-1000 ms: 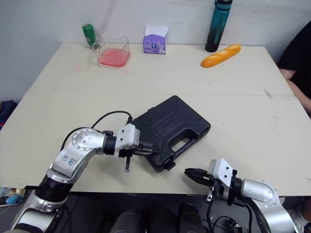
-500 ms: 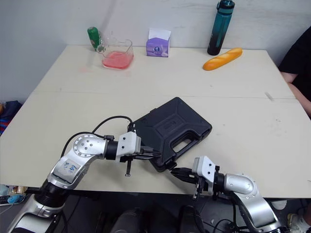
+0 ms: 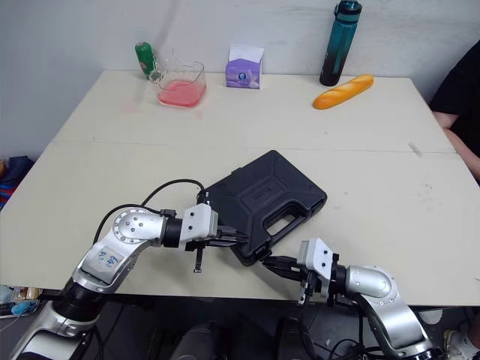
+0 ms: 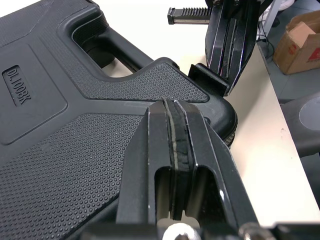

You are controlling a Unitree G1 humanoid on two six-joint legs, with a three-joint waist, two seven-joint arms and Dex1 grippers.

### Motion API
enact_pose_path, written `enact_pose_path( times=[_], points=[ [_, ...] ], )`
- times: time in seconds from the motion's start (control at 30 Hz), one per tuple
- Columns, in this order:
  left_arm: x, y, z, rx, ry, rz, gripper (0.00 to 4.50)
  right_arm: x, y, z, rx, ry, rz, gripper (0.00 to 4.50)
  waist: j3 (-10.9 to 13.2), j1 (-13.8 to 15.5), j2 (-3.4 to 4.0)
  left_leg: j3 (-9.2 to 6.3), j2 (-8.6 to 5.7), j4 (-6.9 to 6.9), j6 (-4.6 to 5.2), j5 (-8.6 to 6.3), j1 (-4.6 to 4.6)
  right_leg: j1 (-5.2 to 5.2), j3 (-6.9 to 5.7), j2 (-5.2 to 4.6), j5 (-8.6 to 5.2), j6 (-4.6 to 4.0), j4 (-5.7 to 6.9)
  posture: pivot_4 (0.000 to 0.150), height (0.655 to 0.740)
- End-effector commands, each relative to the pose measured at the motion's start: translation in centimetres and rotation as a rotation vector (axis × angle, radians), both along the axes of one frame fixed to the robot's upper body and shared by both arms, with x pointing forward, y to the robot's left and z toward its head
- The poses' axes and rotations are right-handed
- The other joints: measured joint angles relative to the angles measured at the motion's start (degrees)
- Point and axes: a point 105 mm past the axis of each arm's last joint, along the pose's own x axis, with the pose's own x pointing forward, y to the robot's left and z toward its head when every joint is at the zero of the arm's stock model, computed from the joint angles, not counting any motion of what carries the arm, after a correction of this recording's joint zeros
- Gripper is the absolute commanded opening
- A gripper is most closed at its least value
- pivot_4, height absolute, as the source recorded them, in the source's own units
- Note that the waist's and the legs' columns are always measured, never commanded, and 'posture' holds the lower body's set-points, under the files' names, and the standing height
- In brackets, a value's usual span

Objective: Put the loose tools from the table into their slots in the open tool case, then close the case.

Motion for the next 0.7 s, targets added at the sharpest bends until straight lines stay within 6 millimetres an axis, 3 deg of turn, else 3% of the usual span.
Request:
enact_pose_path(
  times=[0.03,0.7],
  points=[
    [0.2,2.0,-5.1,0.174,0.156,0.098,0.00,0.2,0.2,1.3,0.018,-0.056,0.014,0.04,0.0,0.0,0.00,0.00,0.00,0.00,0.00,0.00,0.00,0.00,0.01,0.00,0.00,0.00,0.00,0.150,0.7400],
    [-0.4,2.5,-6.2,0.224,0.192,0.109,0.00,1.6,0.9,1.8,0.040,-0.057,0.008,0.04,-0.2,-0.2,0.05,0.03,0.09,-0.12,-0.05,-0.05,0.11,-0.01,0.12,0.00,0.01,-0.12,0.00,0.150,0.7400]
  ],
)
